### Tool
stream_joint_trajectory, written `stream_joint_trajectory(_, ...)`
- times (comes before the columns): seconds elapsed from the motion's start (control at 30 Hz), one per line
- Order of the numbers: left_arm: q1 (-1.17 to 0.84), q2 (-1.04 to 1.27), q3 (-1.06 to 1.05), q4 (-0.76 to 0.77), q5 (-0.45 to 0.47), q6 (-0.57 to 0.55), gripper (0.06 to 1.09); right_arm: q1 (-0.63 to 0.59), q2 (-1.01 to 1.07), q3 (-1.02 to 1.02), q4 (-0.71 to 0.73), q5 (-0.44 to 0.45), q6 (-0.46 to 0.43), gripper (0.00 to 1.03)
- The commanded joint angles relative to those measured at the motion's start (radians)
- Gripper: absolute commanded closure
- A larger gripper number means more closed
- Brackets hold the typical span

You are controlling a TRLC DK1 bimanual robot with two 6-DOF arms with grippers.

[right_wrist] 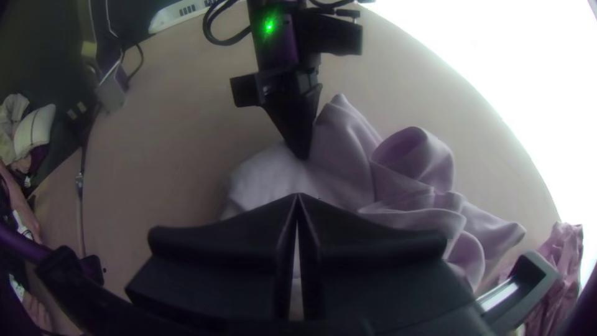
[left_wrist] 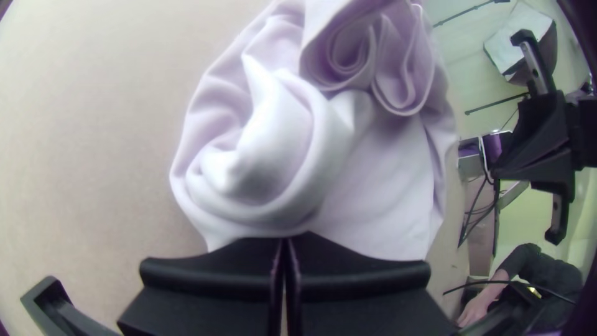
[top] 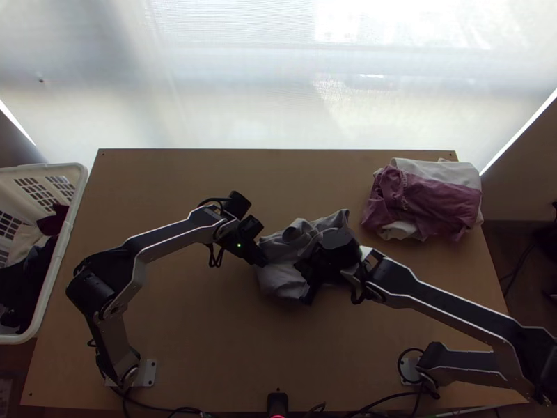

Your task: Fold the t-shirt

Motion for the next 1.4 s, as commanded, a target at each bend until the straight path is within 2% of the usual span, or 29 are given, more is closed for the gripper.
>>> stream_joint_trajectory(0.0,0.019,-0.006,-0.007,-0.007,-0.002,0.0,1.05,0.048,0.141,0.042,0.043,-0.003,0.016,1.0)
stream_joint_trajectory(0.13,0.026,-0.006,-0.012,-0.007,-0.002,0.005,1.05,0.047,0.186,0.042,0.067,-0.001,0.003,1.0)
stream_joint_trajectory(0.37,0.031,-0.006,-0.013,-0.009,-0.002,0.009,1.05,-0.013,0.258,0.042,0.099,0.002,-0.073,1.0)
stream_joint_trajectory(0.9,0.036,0.006,-0.01,-0.01,-0.01,0.029,1.05,-0.349,0.296,0.017,0.118,0.003,-0.227,1.0)
stream_joint_trajectory(1.2,0.036,0.008,-0.007,-0.01,-0.013,0.036,1.05,-0.499,0.12,-0.081,0.113,0.002,-0.235,1.0)
stream_joint_trajectory(1.37,0.033,0.017,0.007,-0.01,-0.017,0.037,1.05,-0.542,-0.061,-0.196,0.037,0.002,-0.216,1.0)
